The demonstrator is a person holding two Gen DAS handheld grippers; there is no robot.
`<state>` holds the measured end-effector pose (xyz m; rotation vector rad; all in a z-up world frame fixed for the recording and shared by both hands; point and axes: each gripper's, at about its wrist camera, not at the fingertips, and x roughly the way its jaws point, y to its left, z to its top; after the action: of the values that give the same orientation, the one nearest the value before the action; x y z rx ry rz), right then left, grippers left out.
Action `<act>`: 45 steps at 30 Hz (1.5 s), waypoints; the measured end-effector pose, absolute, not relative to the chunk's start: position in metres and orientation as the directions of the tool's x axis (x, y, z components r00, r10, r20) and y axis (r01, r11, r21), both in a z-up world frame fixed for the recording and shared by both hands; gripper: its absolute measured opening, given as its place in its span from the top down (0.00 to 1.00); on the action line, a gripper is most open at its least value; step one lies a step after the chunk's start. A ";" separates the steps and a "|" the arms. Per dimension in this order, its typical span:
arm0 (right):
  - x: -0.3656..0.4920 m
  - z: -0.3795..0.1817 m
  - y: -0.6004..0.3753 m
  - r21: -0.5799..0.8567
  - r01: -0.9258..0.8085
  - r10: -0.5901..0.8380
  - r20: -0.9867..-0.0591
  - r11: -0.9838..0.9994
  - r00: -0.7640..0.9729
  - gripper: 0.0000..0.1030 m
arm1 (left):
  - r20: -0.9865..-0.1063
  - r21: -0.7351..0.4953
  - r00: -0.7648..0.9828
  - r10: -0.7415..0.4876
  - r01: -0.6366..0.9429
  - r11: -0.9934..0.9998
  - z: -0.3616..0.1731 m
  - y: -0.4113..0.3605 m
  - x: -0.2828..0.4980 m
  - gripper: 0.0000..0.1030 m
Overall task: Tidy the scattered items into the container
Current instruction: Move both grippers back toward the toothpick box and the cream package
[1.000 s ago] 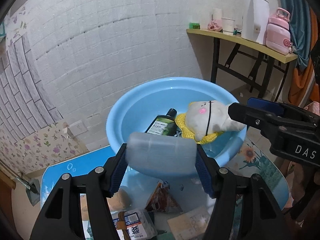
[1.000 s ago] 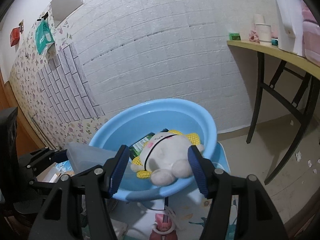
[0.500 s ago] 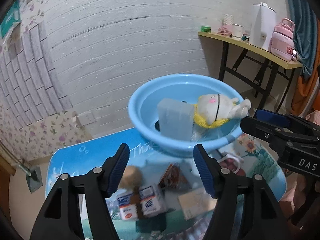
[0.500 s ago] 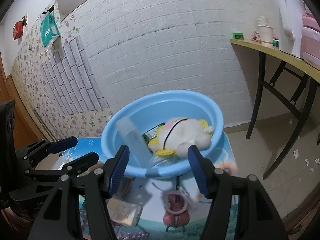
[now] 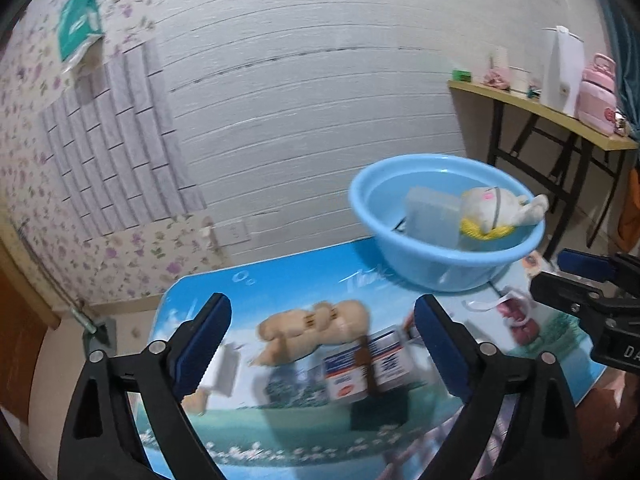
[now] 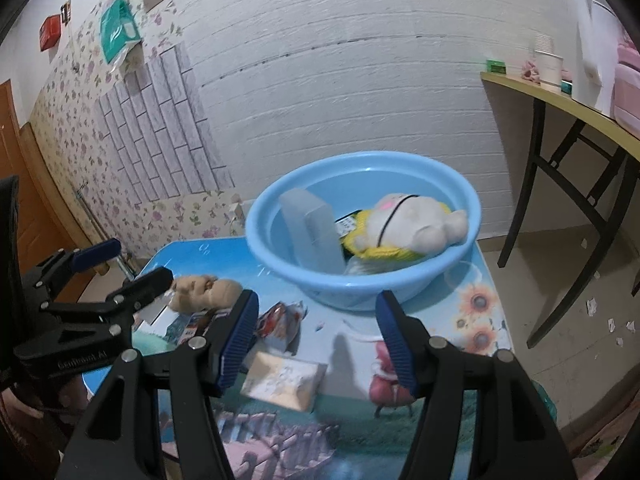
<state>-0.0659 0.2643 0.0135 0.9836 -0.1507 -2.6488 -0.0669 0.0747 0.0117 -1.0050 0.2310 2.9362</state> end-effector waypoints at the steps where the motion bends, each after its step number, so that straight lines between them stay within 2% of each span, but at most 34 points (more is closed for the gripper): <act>1: -0.064 0.013 0.261 0.200 0.255 -0.324 -0.624 -0.946 -0.711 0.41 | -0.613 0.129 -0.790 -0.024 -0.070 -0.989 0.010 0.072 -0.065 0.09; 15: -0.046 -0.005 0.230 0.164 0.290 -0.320 -0.689 -0.943 -0.650 0.36 | -0.644 0.122 -0.758 -0.106 0.035 -0.992 -0.006 0.019 -0.046 0.09; 31: -0.048 -0.024 0.230 0.171 0.261 -0.299 -0.736 -0.950 -0.607 0.35 | -0.683 0.139 -0.707 -0.183 0.120 -0.983 -0.030 -0.027 -0.038 0.08; 45: -0.052 -0.038 0.224 0.170 0.258 -0.293 -0.764 -0.951 -0.575 0.35 | -0.700 0.121 -0.690 -0.183 0.138 -0.983 -0.041 -0.040 -0.038 0.08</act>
<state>-0.0521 0.2242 -0.0377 1.2429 -0.0568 -2.5416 -0.0381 -0.0400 -0.0406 -1.2780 0.0978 3.0584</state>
